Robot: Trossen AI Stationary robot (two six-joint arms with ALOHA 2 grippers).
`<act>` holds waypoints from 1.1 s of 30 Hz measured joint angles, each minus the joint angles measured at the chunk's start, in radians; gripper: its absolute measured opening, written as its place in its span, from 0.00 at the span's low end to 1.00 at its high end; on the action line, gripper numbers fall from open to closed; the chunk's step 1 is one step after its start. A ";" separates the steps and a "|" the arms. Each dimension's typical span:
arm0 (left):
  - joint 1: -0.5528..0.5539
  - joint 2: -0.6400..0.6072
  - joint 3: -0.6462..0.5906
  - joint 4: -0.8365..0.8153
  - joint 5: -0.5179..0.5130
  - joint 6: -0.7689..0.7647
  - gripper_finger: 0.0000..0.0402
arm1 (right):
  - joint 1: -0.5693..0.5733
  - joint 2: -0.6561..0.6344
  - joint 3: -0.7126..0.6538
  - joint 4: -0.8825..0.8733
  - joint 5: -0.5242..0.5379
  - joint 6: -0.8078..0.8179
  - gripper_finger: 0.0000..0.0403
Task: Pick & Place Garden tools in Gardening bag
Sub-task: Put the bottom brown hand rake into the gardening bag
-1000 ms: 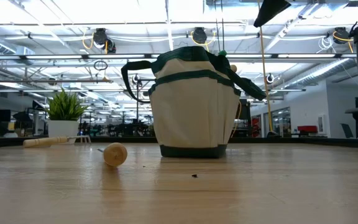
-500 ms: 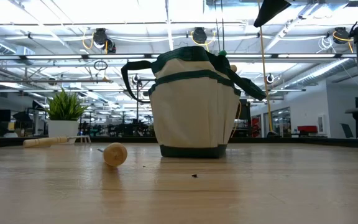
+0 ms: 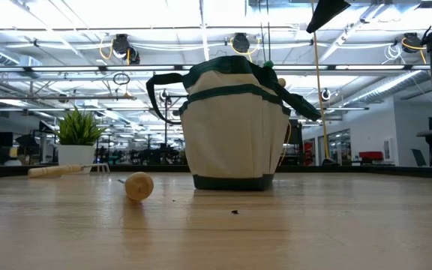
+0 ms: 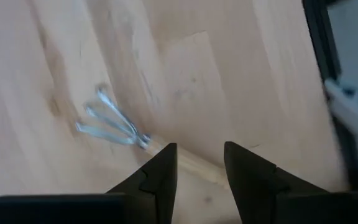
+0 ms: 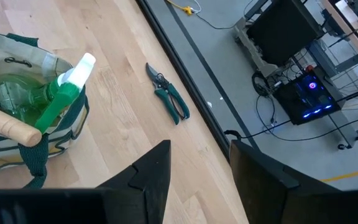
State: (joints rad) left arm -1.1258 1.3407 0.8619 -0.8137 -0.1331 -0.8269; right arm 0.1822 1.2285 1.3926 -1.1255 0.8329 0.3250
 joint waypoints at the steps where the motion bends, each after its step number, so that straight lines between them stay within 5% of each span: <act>1: 0.005 0.000 0.000 0.000 0.006 -0.069 0.34 | 0.000 0.000 0.000 0.000 0.000 0.000 0.39; 8: 0.027 0.000 0.000 0.003 -0.030 -0.417 0.34 | 0.000 0.000 0.000 0.000 -0.001 0.002 0.39; 15: 0.032 0.009 0.002 0.007 -0.101 -0.496 0.34 | 0.000 0.000 0.000 0.000 -0.001 0.003 0.39; 23: 0.023 0.099 0.002 0.032 -0.033 -0.534 0.34 | 0.000 0.000 0.000 0.000 -0.001 0.003 0.39; 33: -0.007 0.126 0.002 -0.014 -0.022 -0.831 0.34 | 0.000 0.000 0.000 0.000 -0.001 0.003 0.39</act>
State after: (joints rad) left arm -1.1327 1.4662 0.8639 -0.8282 -0.1551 -1.6577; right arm 0.1822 1.2285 1.3926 -1.1252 0.8318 0.3283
